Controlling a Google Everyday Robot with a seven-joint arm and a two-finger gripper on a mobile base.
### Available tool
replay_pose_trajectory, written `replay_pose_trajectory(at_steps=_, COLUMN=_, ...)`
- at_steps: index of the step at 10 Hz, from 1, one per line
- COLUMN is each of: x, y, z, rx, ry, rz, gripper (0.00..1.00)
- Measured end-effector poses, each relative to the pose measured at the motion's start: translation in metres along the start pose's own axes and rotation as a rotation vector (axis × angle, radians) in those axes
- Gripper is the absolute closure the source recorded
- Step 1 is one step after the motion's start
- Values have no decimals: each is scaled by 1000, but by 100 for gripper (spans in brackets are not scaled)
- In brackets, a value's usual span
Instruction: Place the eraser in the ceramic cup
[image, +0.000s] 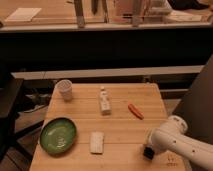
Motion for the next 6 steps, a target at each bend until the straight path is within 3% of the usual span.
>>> replay_pose_trajectory(at_steps=6, x=12, y=-16, z=-13, rx=4, ry=22, rz=-35, gripper=97)
